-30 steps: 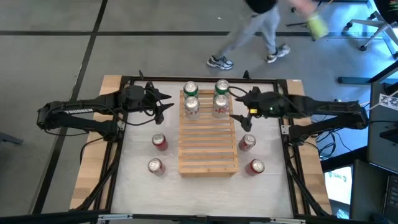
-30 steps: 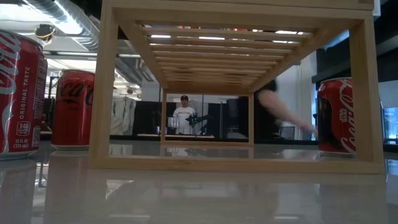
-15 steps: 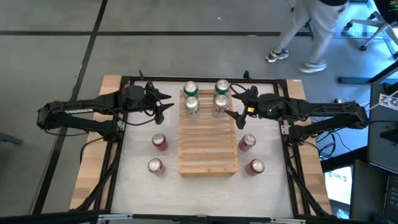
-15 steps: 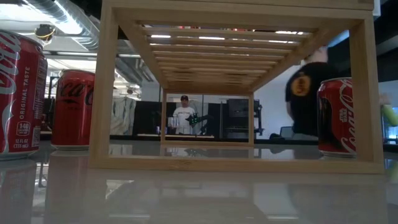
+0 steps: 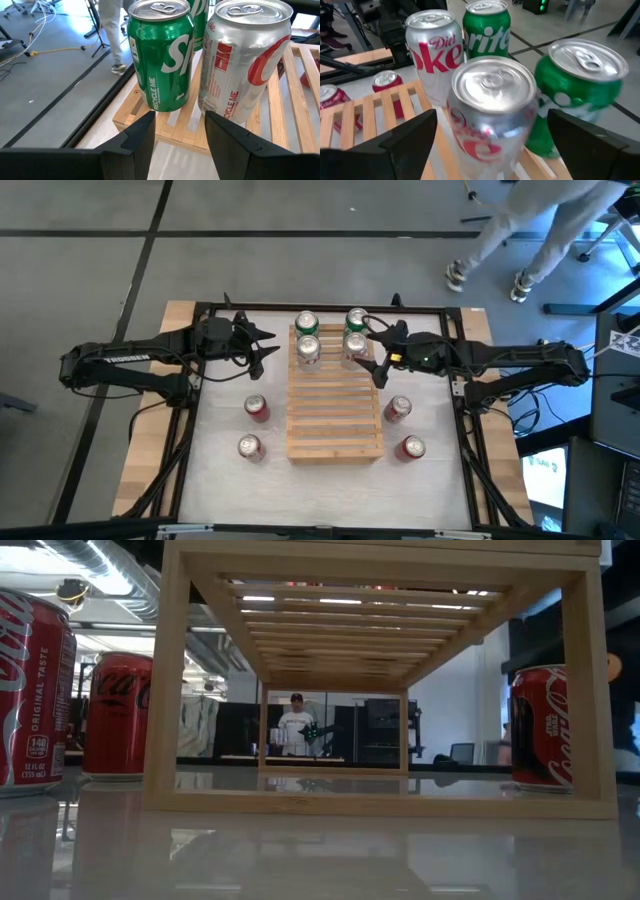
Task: Place canned beverage on shelf
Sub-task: Put the red and silver soda can on the shelf aligned with the red and silver soda can
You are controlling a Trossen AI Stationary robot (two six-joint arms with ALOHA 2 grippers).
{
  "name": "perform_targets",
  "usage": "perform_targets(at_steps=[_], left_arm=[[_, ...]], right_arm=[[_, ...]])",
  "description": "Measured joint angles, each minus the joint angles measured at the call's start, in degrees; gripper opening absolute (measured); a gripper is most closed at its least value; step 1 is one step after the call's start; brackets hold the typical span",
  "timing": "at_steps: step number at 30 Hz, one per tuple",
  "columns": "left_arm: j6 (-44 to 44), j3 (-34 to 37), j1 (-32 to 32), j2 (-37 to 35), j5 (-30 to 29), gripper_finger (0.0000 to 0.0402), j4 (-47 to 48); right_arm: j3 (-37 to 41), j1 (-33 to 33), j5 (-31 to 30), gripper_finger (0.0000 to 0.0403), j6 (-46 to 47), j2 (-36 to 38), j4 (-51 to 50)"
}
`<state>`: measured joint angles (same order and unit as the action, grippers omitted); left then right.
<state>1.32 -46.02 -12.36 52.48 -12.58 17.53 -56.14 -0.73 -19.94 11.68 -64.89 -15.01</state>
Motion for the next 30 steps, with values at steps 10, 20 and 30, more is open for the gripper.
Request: perform_targets(at_steps=[10, 20, 30], left_arm=[[0.0, 0.0, 0.0, 0.0, 0.0, 0.0163, 0.0], [0.0, 0.0, 0.0, 0.0, 0.0, 0.0163, 0.0], [0.0, 0.0, 0.0, 0.0, 0.0, 0.0163, 0.0]], right_arm=[[0.0, 0.0, -0.1, 0.0372, 0.0, -2.5, 3.5], [0.0, 0.0, 0.0, 0.0372, 0.0, -2.6, 4.5], [0.0, 0.0, 1.0, 0.0325, 0.0, -4.0, 4.8]])
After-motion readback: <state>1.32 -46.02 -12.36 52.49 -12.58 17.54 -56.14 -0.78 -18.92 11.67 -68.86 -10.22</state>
